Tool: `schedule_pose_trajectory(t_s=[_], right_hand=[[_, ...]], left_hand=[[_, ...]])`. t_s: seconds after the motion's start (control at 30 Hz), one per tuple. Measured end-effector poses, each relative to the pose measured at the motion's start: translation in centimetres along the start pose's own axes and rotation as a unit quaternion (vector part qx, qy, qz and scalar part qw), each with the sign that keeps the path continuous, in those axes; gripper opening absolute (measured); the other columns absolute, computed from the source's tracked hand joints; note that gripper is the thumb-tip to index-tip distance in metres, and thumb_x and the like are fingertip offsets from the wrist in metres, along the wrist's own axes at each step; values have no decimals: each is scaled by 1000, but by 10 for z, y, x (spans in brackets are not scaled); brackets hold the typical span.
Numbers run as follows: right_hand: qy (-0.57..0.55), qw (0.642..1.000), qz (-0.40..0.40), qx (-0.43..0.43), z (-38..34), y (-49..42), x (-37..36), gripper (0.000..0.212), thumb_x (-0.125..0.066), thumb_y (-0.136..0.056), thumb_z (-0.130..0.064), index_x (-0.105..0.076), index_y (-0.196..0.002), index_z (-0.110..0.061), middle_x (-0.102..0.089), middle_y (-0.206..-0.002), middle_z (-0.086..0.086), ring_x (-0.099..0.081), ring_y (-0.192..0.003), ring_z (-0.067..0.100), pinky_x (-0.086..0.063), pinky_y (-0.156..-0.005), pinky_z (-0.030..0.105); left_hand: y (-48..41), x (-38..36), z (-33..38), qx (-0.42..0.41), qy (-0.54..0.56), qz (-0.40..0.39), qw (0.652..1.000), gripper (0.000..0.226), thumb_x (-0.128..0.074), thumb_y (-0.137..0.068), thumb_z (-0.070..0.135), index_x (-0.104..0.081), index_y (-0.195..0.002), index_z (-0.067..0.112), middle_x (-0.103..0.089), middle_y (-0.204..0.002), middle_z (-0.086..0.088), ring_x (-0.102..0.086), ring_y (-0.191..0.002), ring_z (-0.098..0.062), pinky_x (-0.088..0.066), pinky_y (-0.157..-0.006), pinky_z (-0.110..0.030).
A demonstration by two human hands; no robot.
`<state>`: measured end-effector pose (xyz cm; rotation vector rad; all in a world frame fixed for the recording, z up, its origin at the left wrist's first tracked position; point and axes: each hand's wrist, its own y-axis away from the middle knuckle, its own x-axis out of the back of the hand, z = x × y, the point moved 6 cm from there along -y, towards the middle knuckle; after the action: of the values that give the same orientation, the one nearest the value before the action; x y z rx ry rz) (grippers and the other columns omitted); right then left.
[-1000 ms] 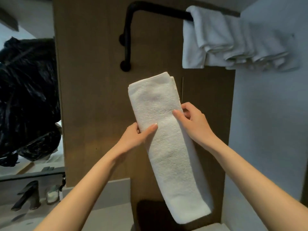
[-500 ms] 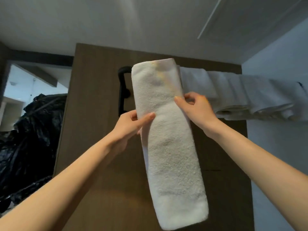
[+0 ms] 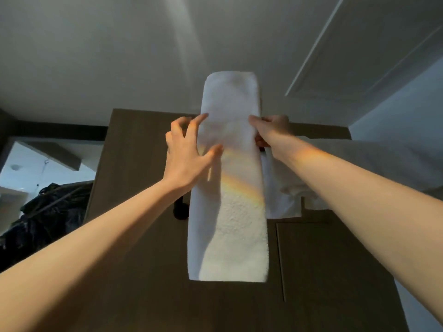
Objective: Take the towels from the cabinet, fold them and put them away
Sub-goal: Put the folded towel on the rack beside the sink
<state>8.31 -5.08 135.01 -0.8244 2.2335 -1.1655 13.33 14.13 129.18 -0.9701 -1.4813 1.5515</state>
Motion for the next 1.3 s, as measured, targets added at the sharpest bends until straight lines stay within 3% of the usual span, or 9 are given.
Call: schedule_pose_trajectory(t_s=[0.23,0.37,0.5,0.7,0.77,0.83,0.93,1.17,1.3], right_hand=[[-6,999,36,15,0,-38,-23,26,-68,-86,-27,-61,-64,-13,-58,-55,2,-48,-29,4,-37,-35,14],[11,997,68,23,-1,-56,-30,29,-67,-85,-33,-61,-63,-15,-63,-61,-1,-59,-46,11,-46,-46,22],[-16,995,99,22,5,-74,-34,19,-70,-78,-34,-63,-74,-16,-72,-87,9,-71,-73,27,-60,-71,42],[13,994,106,16,17,-82,-38,9,-65,-85,-18,-66,-83,-10,-71,-97,13,-71,-81,31,-60,-74,44],[79,990,111,44,14,-81,-40,7,-62,-81,-9,-58,-79,-15,-67,-100,9,-68,-91,31,-58,-82,44],[161,977,98,99,10,-75,-45,24,-55,-80,-2,-57,-100,-16,-63,-113,8,-62,-104,27,-52,-91,39],[278,922,55,265,0,-48,-62,39,-44,-84,5,-62,-114,-11,-61,-122,8,-53,-116,25,-40,-98,28],[419,847,-46,324,18,-16,-92,30,-33,-102,-30,-60,-104,-17,-67,-107,4,-58,-101,28,-29,-70,31],[478,817,-22,322,14,-19,-99,53,-29,-95,-66,-47,-75,-20,-68,-100,7,-59,-98,34,-34,-71,34]], left_hand=[[-20,-25,-27,-150,-103,-144,973,83,-40,-71,78,-32,-145,41,-18,-158,10,-10,-146,-14,-6,-118,-46],[-36,-40,-42,-160,-123,-192,960,83,-53,-79,72,-22,-149,41,-10,-159,15,1,-147,-5,9,-117,-38],[-50,-52,-46,-176,-119,-172,962,82,-59,-81,63,-22,-150,37,-10,-160,13,0,-147,-6,7,-117,-34],[-63,-66,-59,-167,-95,-156,969,83,-65,-78,58,-27,-148,34,-26,-155,11,-18,-145,-11,-1,-121,-33],[-63,-70,-65,-161,-100,-135,973,81,-63,-78,61,-29,-147,34,-33,-151,10,-26,-142,-13,-3,-121,-35],[-63,-71,-66,-165,-107,-106,975,79,-63,-79,60,-32,-146,31,-40,-148,6,-32,-139,-15,-3,-121,-35],[-64,-72,-66,-153,-113,-71,979,77,-66,-78,57,-38,-142,25,-47,-143,1,-37,-135,-18,-6,-118,-32],[-46,-67,-71,-120,-52,24,991,79,-72,-74,54,-43,-134,10,-51,-130,-4,-37,-130,-23,-5,-120,-38],[0,-67,-82,-76,90,78,990,83,-73,-75,49,-35,-139,13,-33,-140,0,-28,-133,-16,-29,-114,-39]])
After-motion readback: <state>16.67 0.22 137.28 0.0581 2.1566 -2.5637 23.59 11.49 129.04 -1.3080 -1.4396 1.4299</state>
